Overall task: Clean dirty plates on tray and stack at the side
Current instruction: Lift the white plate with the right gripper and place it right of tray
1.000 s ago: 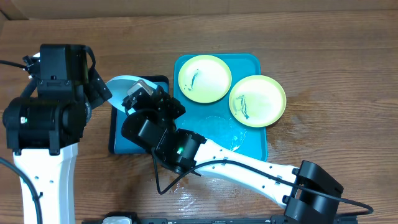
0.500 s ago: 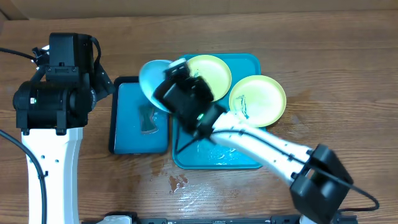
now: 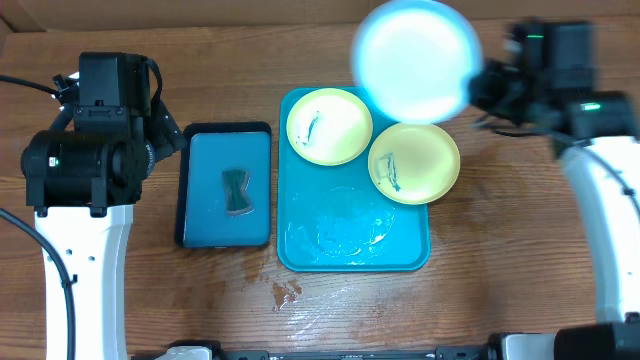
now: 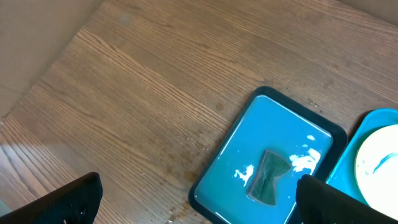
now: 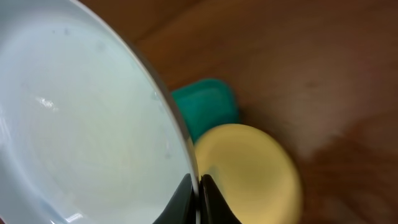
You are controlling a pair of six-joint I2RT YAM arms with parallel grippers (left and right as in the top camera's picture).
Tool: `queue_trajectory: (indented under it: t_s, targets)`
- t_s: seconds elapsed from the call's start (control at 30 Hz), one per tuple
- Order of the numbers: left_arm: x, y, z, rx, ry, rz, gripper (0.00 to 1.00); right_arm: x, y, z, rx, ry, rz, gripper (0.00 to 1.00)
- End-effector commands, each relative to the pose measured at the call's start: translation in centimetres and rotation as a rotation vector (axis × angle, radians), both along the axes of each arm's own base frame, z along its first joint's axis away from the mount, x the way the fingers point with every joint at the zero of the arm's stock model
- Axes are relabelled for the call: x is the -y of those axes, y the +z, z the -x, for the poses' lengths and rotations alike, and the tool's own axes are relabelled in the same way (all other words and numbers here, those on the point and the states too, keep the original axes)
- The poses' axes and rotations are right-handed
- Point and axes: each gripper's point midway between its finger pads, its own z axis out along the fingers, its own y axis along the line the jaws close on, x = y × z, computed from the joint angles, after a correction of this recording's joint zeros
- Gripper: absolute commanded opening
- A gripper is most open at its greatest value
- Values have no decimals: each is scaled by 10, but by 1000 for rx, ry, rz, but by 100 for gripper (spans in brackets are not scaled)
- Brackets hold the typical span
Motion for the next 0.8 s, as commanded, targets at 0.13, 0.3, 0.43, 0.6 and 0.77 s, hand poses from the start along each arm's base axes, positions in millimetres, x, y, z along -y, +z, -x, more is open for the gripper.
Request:
queue_trajectory:
  t_s: [0.13, 0.3, 0.43, 0.6, 0.77]
  targets:
    - [0, 4, -2, 7, -16, -3, 100, 156, -92, 56, -375, -443, 30, 4]
    - [0, 4, -2, 7, -16, -3, 100, 182, -162, 98, -544, -545, -32, 4]
    - [0, 4, -2, 7, -16, -3, 100, 164, -204, 120, -617, -524, -45, 4]
    - [0, 4, -2, 7, -16, -3, 100, 141, -228, 136, -674, -489, -48, 4]
    - [0, 4, -2, 8, -16, -3, 100, 113, -226, 129, -680, -391, -25, 6]
